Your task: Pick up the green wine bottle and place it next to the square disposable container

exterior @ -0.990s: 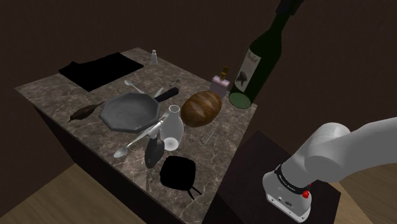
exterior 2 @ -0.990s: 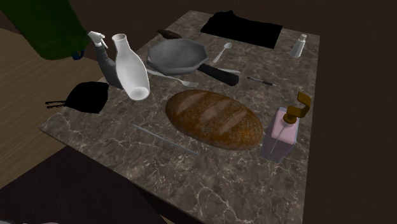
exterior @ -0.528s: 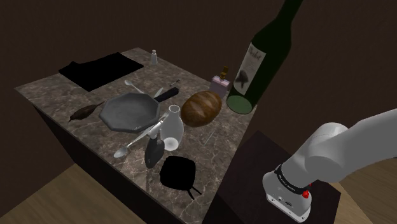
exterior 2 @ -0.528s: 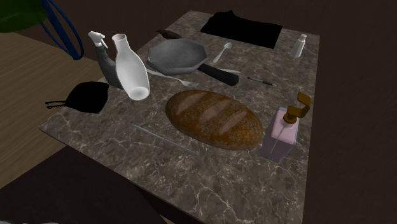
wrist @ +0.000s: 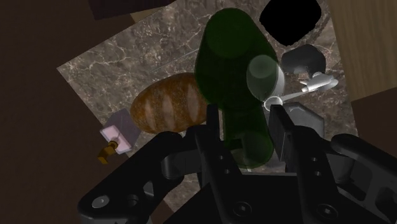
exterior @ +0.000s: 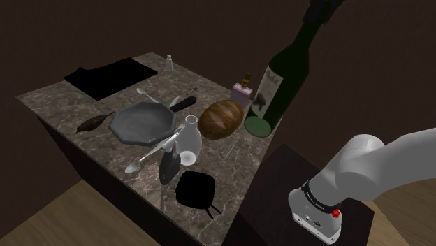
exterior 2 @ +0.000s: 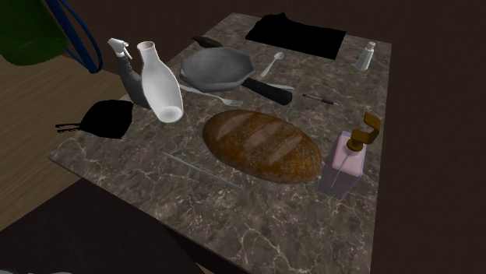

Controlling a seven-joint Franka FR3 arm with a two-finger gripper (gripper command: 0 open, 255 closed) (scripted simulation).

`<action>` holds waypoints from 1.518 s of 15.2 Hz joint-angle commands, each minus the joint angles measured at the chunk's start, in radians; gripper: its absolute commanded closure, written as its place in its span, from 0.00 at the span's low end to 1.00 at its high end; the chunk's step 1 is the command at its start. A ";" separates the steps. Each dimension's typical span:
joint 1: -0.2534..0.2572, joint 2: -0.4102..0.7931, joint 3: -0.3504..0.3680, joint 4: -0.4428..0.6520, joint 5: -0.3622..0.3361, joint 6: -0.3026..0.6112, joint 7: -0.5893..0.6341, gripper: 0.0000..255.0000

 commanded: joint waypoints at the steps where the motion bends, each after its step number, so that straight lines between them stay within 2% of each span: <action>1: 0.004 -0.024 -0.006 -0.053 0.005 0.030 -0.005 1.00; 11: 0.023 -0.135 -0.022 -0.298 0.028 0.167 -0.019 1.00; 23: 0.045 -0.234 -0.022 -0.543 0.052 0.315 -0.026 1.00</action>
